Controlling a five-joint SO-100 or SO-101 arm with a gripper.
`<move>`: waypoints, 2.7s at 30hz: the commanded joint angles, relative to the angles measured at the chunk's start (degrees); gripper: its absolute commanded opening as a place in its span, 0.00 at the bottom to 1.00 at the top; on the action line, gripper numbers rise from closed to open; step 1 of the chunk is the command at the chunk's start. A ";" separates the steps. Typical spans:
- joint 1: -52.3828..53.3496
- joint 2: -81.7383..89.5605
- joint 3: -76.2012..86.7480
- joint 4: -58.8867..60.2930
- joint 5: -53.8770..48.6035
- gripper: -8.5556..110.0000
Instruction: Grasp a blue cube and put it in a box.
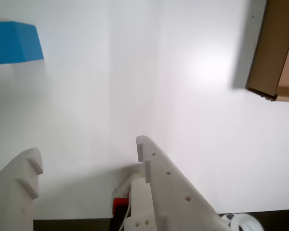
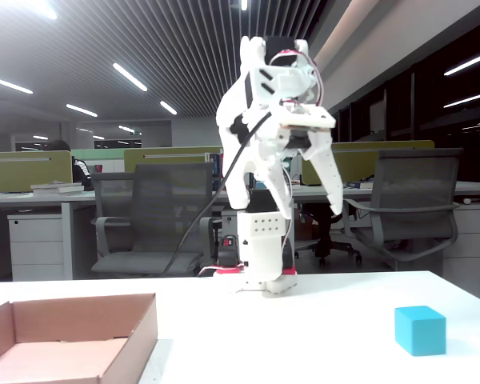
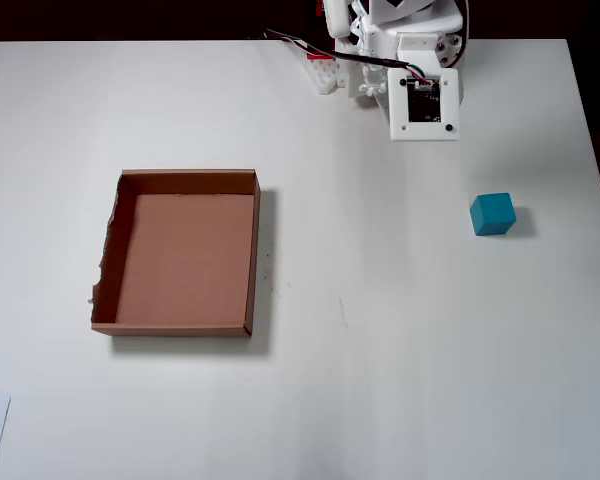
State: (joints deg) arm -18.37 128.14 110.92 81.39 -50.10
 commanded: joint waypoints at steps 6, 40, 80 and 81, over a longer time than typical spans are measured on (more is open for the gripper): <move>-5.98 -13.62 -13.45 -0.53 4.13 0.30; -15.64 -46.14 -27.51 -6.77 14.68 0.39; -17.05 -57.83 -30.41 -14.85 17.31 0.29; -17.23 -57.66 -30.15 -14.85 17.31 0.29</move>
State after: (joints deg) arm -35.16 69.26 82.35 66.36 -33.05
